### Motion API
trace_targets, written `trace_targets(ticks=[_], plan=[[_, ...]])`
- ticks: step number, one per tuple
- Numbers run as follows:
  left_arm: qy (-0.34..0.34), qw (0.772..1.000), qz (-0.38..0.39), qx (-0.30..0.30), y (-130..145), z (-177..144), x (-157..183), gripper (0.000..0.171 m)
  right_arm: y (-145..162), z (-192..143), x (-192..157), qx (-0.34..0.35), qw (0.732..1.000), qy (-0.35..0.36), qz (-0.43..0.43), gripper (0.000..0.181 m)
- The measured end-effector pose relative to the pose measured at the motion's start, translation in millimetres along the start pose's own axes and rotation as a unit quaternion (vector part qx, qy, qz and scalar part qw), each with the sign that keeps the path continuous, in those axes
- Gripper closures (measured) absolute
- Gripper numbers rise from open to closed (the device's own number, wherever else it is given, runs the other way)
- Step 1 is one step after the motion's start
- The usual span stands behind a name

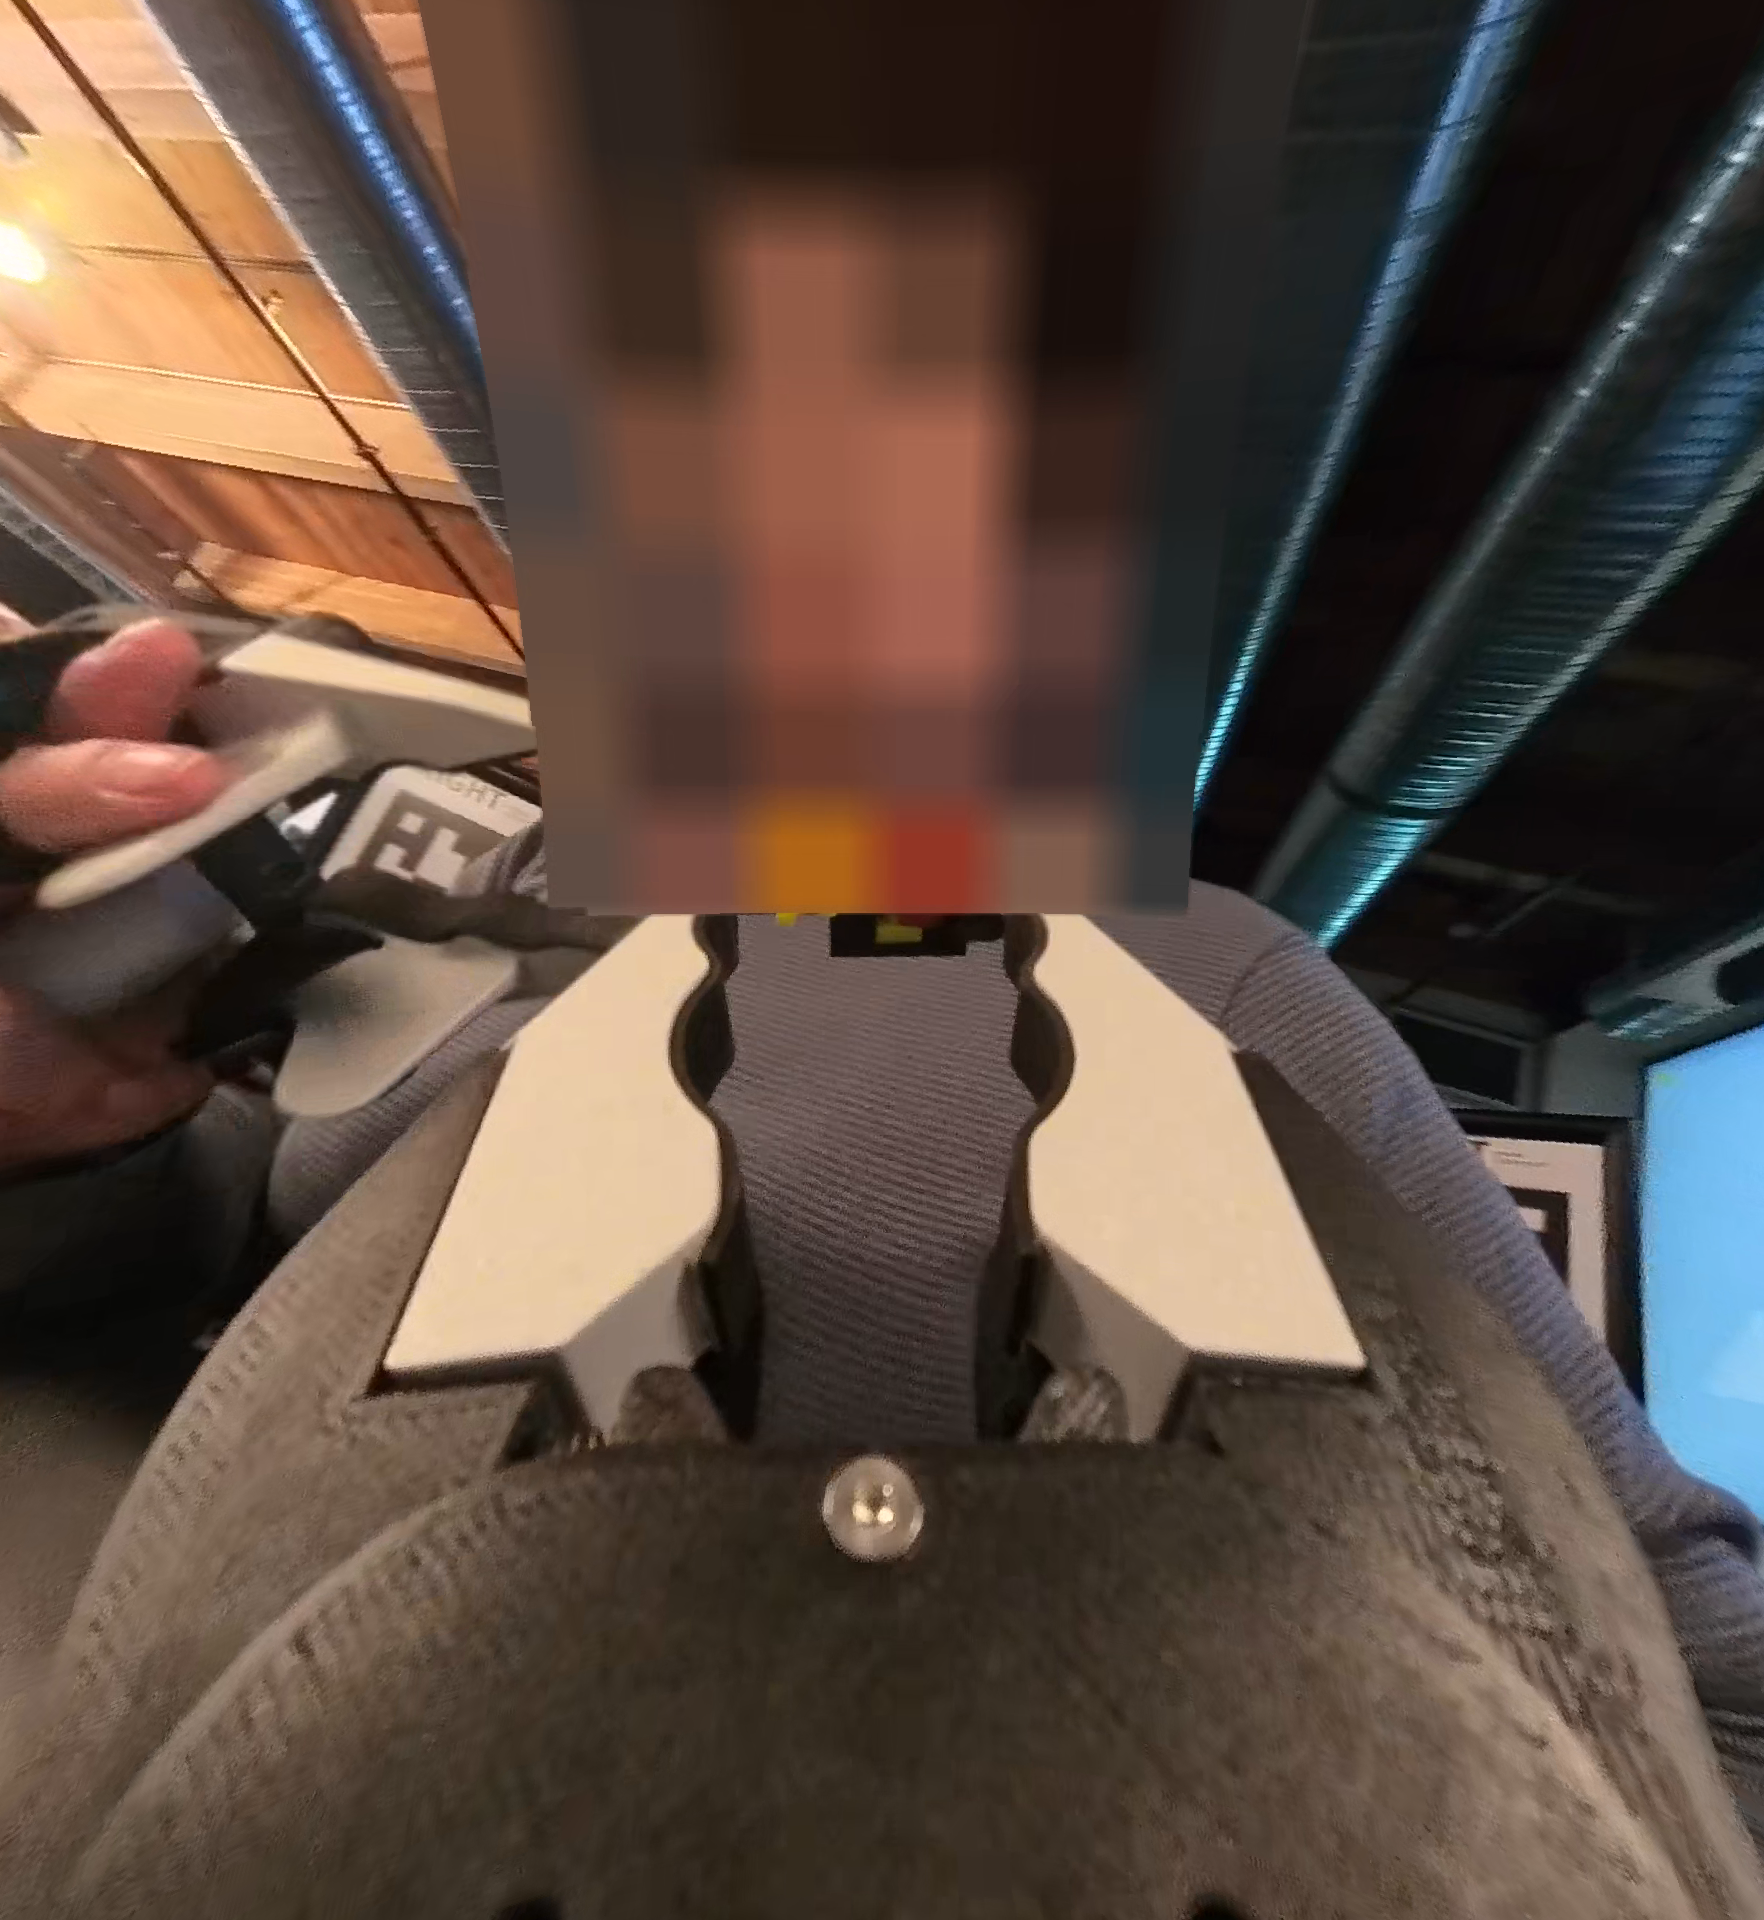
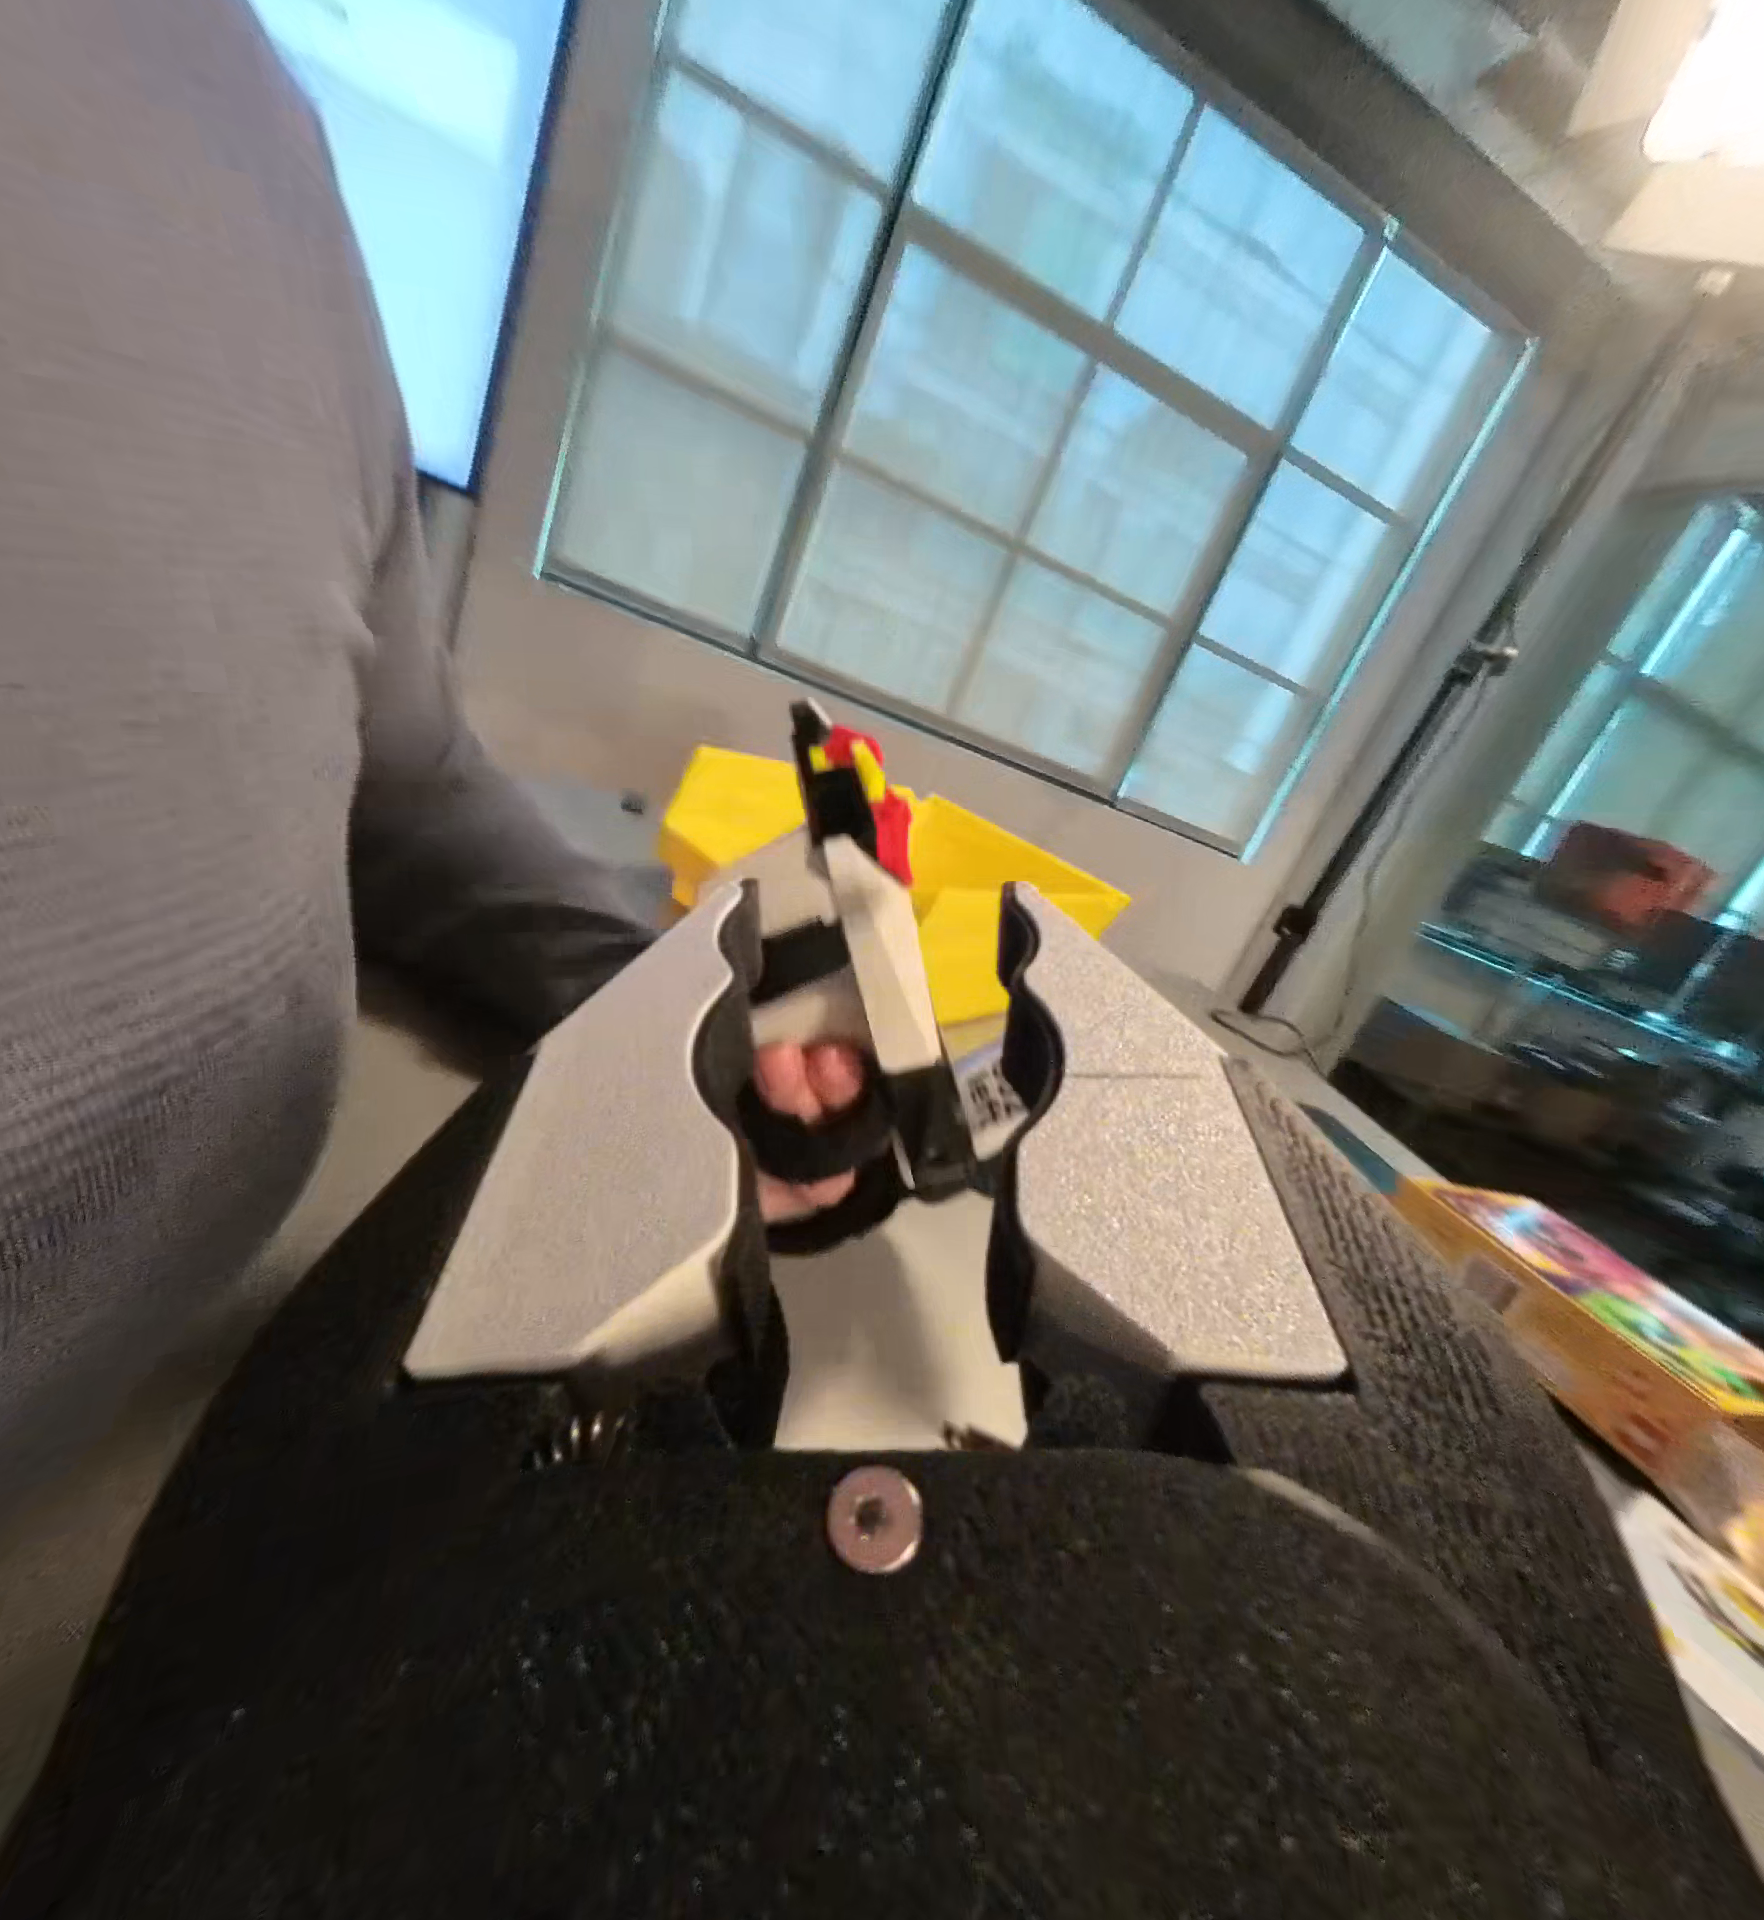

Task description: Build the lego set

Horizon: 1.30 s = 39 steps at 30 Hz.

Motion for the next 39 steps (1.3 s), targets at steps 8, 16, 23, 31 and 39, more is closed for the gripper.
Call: trace_targets(ticks=[8,16,23,31,39], plan=[[0.010,1.000,-0.022,-0.001,2.1,0.9,-2.7,0.121,1.0,17.7,-4.5,-0.039,0.998,-0.026,-0.042,0.155],[-0.012,0.999,-0.032,-0.018,8.8,1.6,-10.7,0.121,10.6,16.3,-9.2,-0.113,0.981,-0.036,-0.153,0.162],[-0.019,0.999,-0.030,-0.017,8.8,1.3,-12.7,0.120,12.0,14.6,-12.9,-0.123,0.979,-0.040,-0.156,0.173],[-0.118,0.992,0.026,-0.034,8.7,-4.1,-34.7,0.120,10.9,-26.9,23.1,-0.074,0.972,0.063,-0.213,0.117],[-0.333,0.902,0.240,-0.135,12.9,-22.3,-80.4,0.120,44.3,-143.0,123.3,-0.231,0.863,0.299,-0.335,0.121]])
Point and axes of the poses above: each gripper's, where its closed fingertips meet, z out along the fingers, y out of its underside, x = y × z across the jaws, the point moved 1 cm from there along -z, back along the fingers, and after that the axes turned 6 degrees about x, right-handed, at the moved point
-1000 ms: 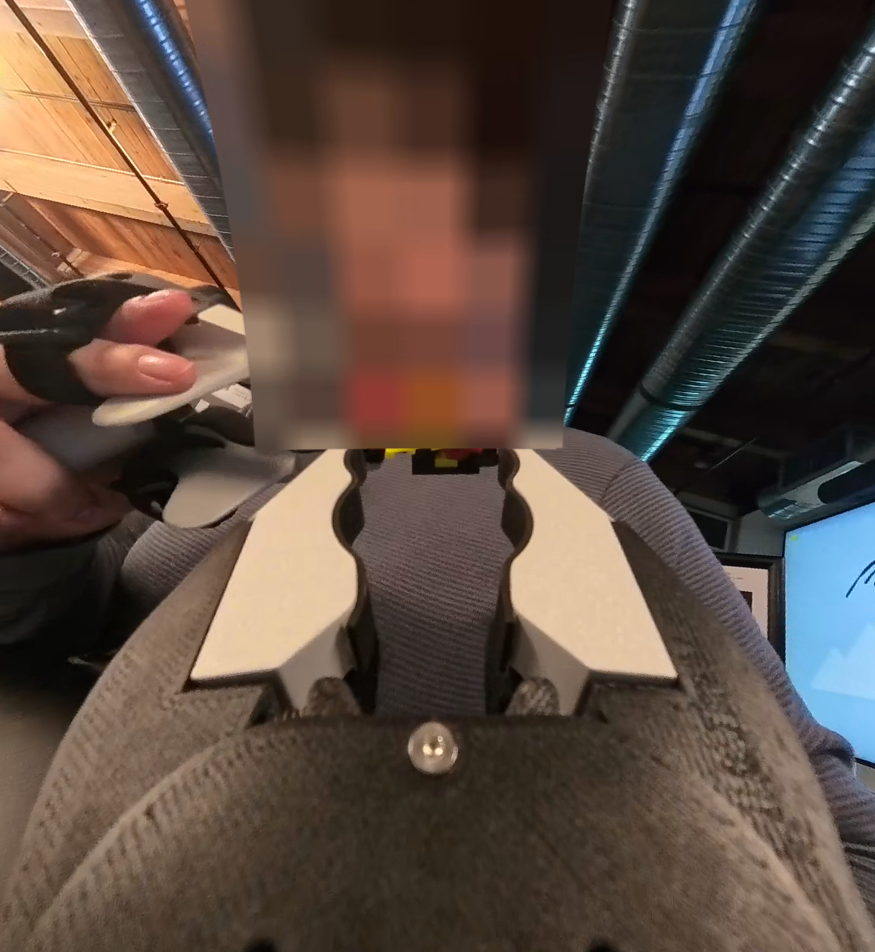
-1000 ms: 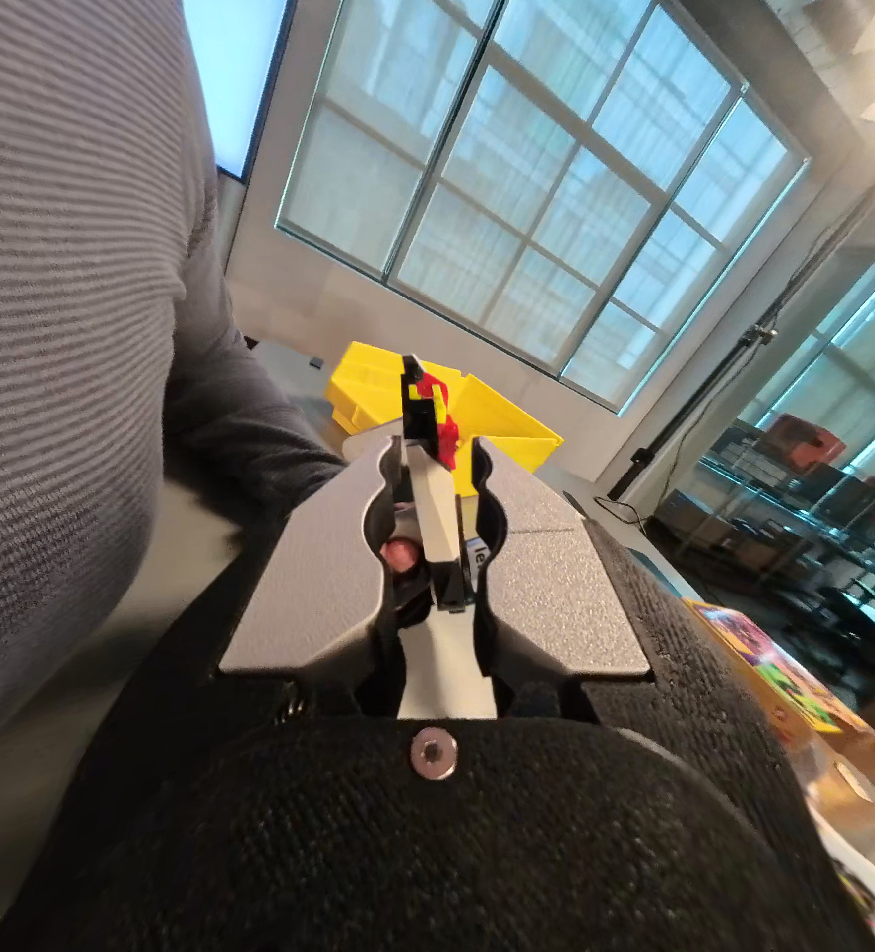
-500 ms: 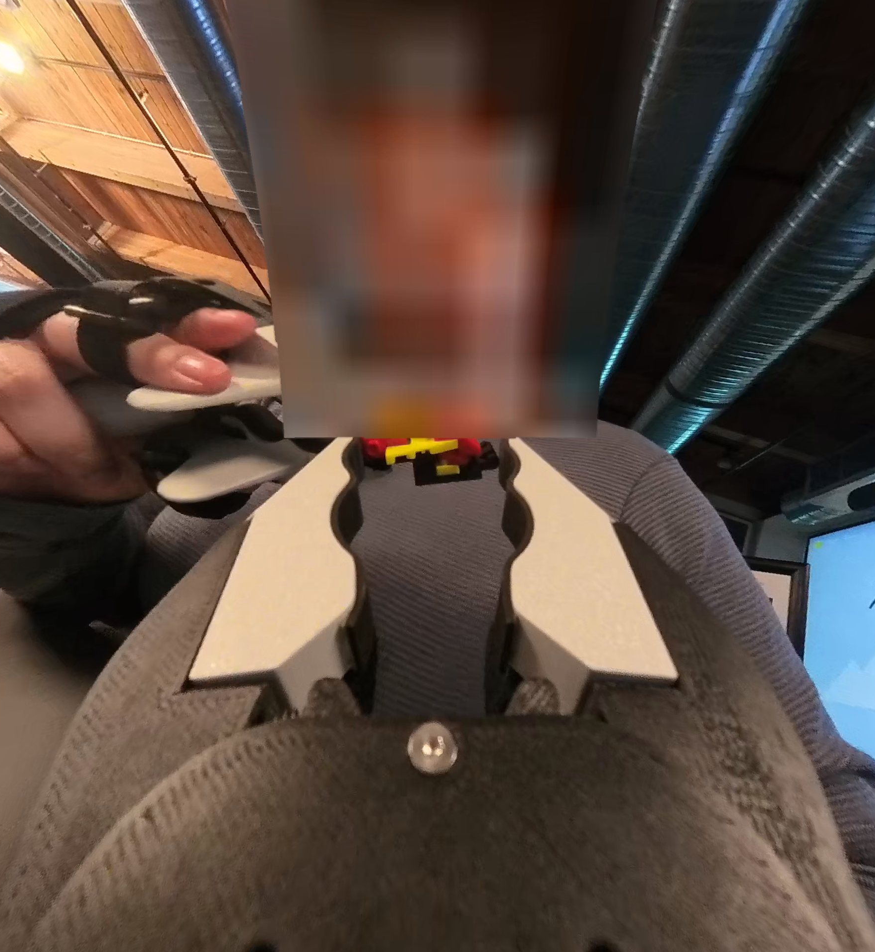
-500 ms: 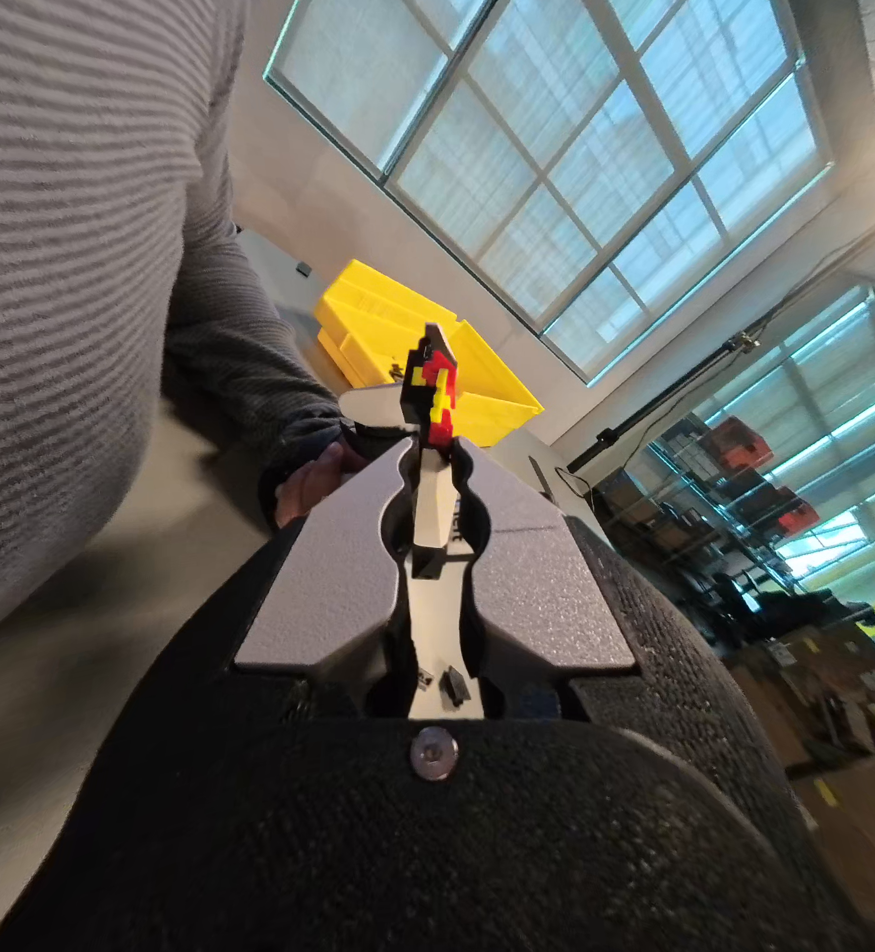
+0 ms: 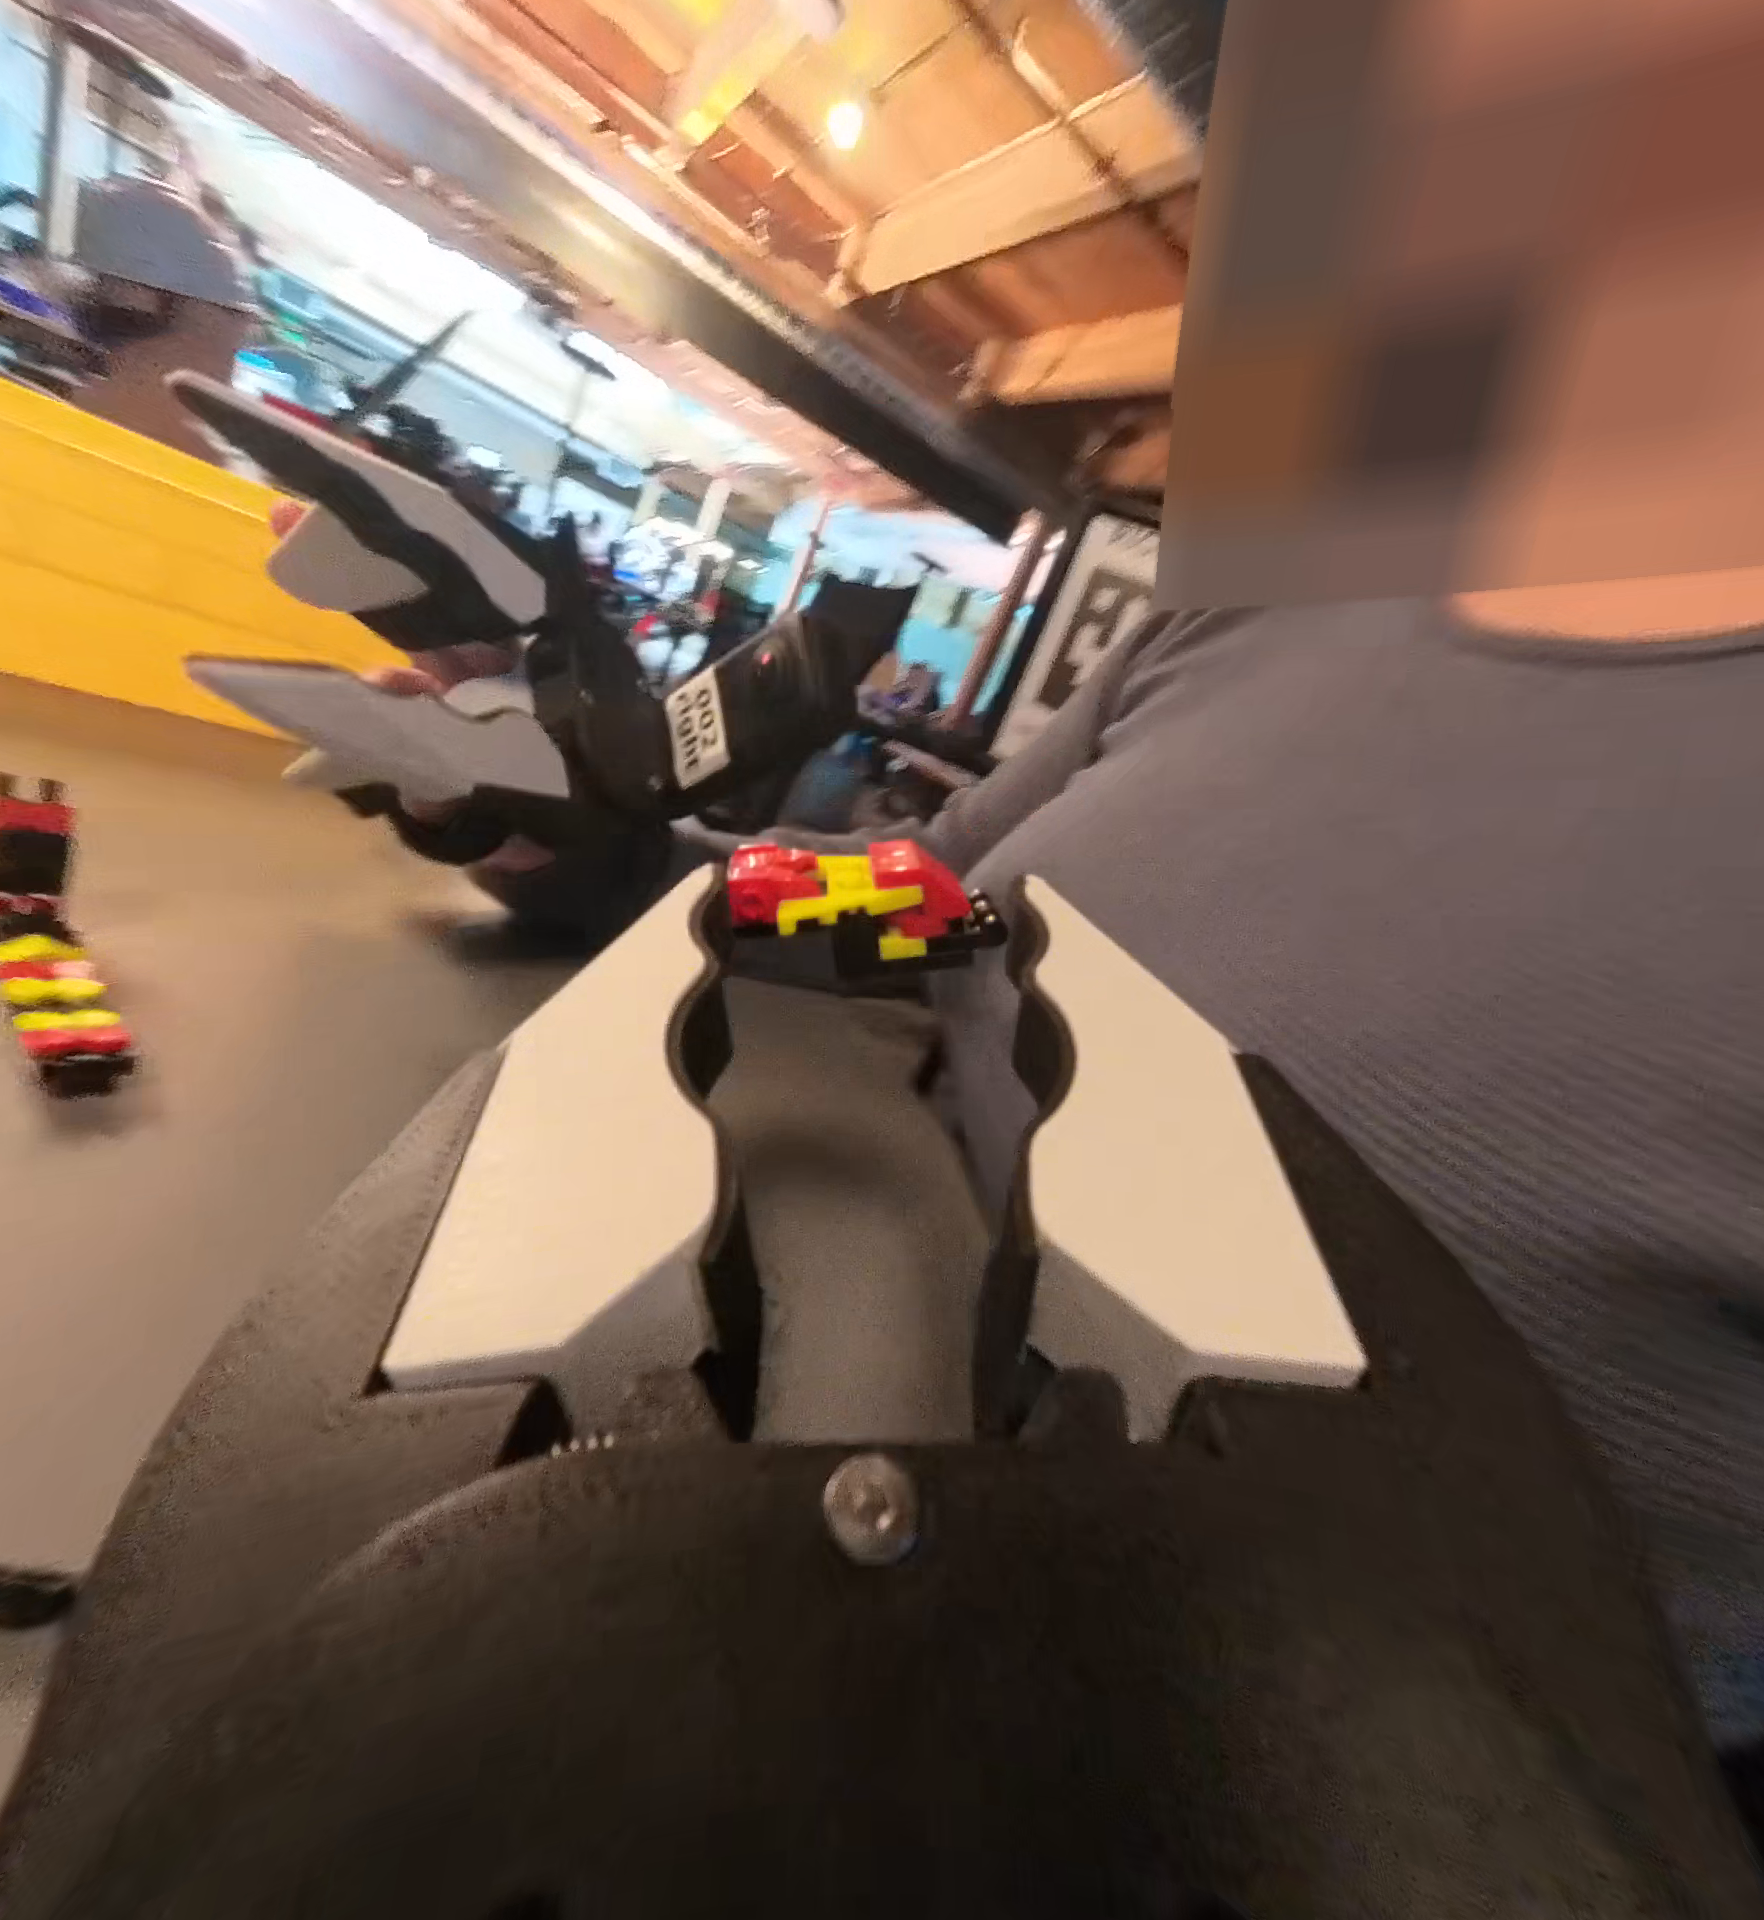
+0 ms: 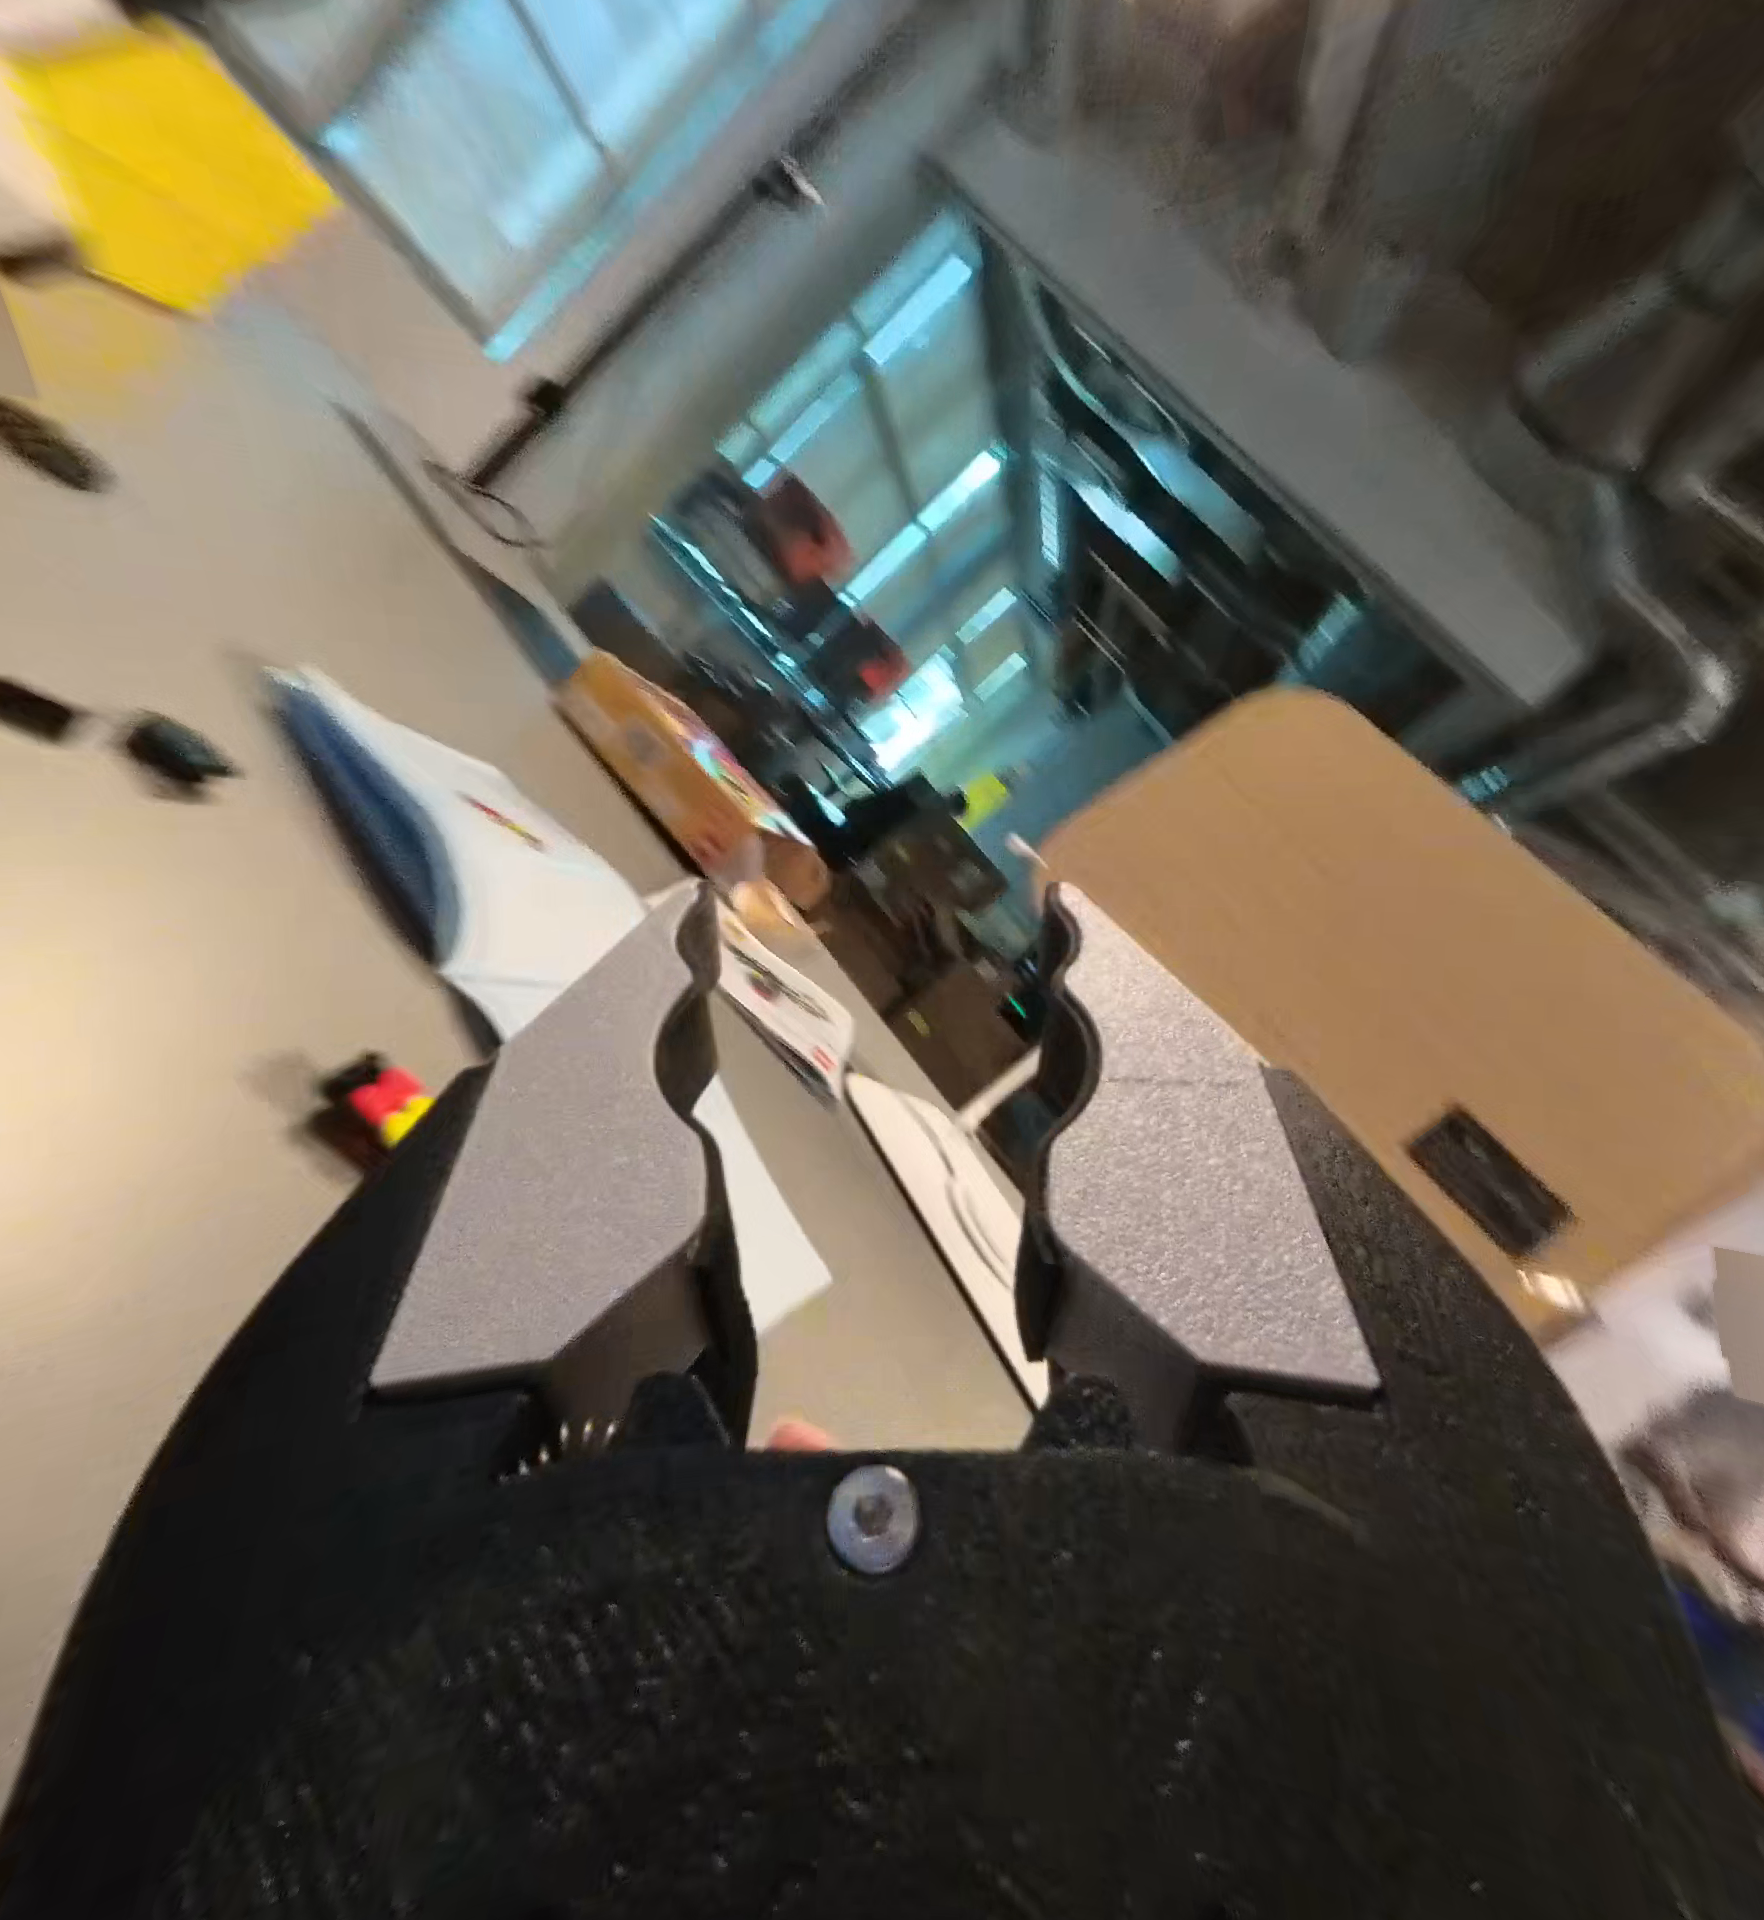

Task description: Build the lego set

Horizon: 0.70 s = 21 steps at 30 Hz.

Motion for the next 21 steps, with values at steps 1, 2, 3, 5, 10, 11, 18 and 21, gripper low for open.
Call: trace_targets(ticks=[1,2,3,5,10,11,18,21], plan=[[-0.017,0.999,0.026,-0.007,1.7,2.2,-1.8,0.120,8.1,-1.6,12.3,-0.016,0.999,0.031,0.014,0.120],[-0.036,0.998,0.053,-0.010,2.2,4.0,-4.2,0.120,14.2,-3.1,21.6,-0.031,0.998,0.055,0.026,0.118],[-0.060,0.995,0.080,-0.010,1.6,5.4,-8.0,0.120,16.4,-4.1,26.7,-0.035,0.996,0.069,0.032,0.115],[-0.111,0.984,0.139,-0.005,-1.4,7.3,-16.5,0.120,12.9,-4.9,30.6,-0.025,0.996,0.083,0.030,0.112],[-0.303,0.906,0.266,-0.129,13.5,5.3,-60.1,0.120,0.8,0.7,24.7,-0.001,0.996,0.081,0.022,0.090],[-0.315,0.894,0.274,-0.161,20.9,7.8,-64.9,0.119,-0.4,2.1,23.5,0.001,0.996,0.080,0.029,0.085],[-0.321,0.891,0.172,-0.272,63.9,34.2,-87.9,0.119,2.9,1.3,23.6,0.001,0.996,0.080,0.048,0.076],[-0.324,0.877,0.159,-0.318,78.0,40.4,-98.2,0.119,4.1,-2.3,29.3,0.006,0.993,0.091,0.071,0.076]])
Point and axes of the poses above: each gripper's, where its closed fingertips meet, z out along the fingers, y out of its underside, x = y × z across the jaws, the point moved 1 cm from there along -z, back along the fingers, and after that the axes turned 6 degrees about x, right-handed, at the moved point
